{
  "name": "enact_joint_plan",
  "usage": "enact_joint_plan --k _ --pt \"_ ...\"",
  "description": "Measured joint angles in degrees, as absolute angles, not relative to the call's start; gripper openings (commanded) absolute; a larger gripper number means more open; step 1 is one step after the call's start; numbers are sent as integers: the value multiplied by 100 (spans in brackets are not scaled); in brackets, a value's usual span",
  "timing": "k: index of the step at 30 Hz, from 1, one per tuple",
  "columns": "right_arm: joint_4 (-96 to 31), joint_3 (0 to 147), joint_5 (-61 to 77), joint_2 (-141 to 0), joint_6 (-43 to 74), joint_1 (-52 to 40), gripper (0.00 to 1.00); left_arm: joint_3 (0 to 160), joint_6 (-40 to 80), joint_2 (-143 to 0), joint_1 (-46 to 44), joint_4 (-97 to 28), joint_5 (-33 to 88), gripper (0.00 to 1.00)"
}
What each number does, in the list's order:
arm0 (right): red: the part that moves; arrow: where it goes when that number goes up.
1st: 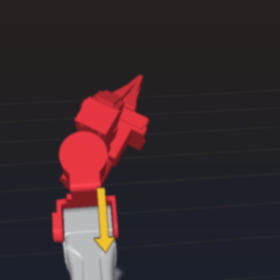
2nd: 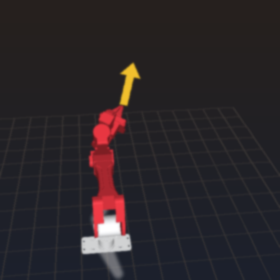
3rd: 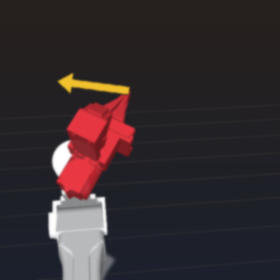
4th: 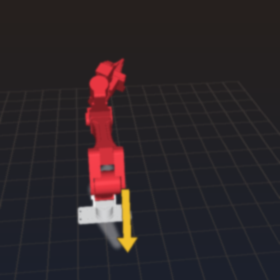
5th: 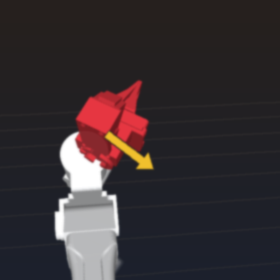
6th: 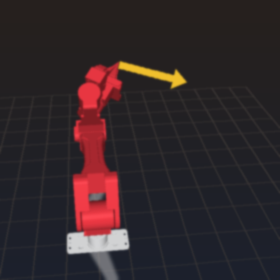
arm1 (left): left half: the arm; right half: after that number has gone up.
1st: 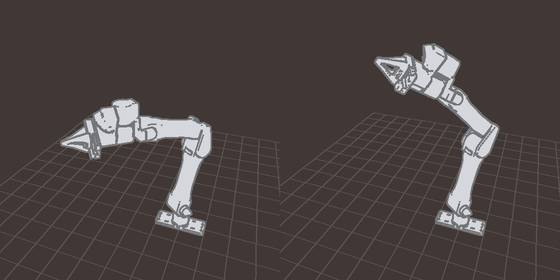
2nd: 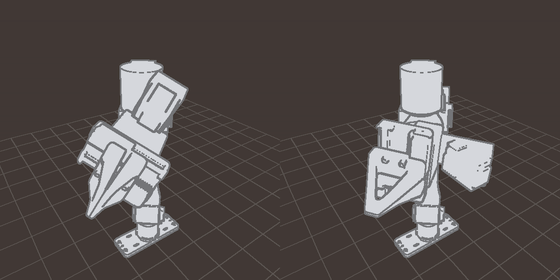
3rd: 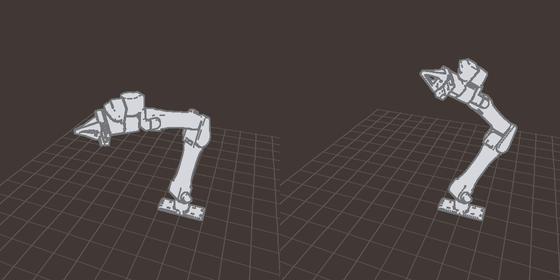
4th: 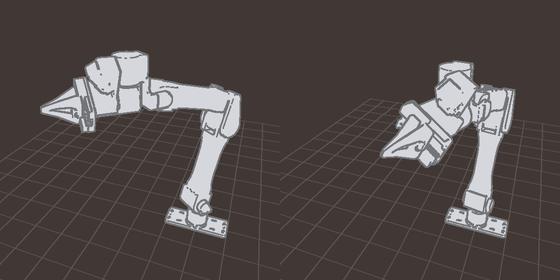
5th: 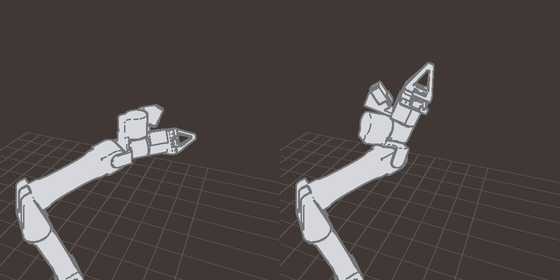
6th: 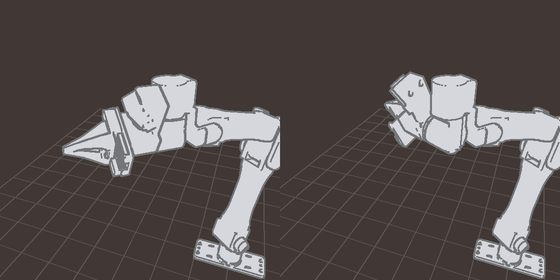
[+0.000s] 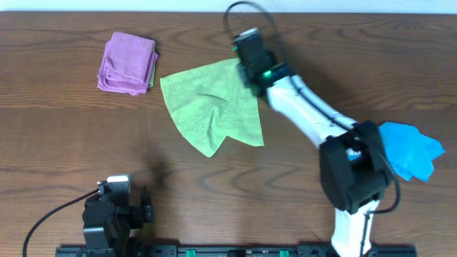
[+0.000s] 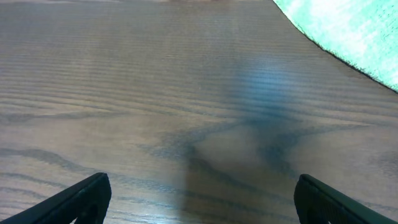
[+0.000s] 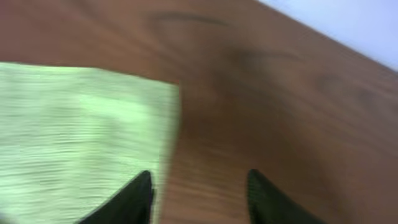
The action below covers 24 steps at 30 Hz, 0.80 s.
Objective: Fold the cloth
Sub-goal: 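Lift the green cloth with the right gripper and drop it mid-table, then press and drag the green cloth flat with the right gripper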
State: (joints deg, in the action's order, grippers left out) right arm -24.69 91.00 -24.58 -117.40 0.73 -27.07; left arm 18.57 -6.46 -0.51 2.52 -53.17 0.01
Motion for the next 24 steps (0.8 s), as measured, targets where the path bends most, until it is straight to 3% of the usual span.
enact_joint_plan --k 5,8,13,18,24 --pt "-3551 9102 -2510 -11069 353 -2613 70 1857 -646 -51 252 -5317 1 95" --pt "-4298 9109 -1865 -10503 600 -2576 75 1857 -646 -51 252 -5317 1 95" --pt "-5293 9124 95 -10077 917 -1981 74 1857 -646 -51 252 -5317 -1 95" --pt "-5352 8639 1778 -10088 687 -1356 75 1857 -646 -51 252 -5317 -45 95" --pt "-5406 7909 3566 -10088 25 -1472 72 1857 -646 -51 252 -5315 -45 95"
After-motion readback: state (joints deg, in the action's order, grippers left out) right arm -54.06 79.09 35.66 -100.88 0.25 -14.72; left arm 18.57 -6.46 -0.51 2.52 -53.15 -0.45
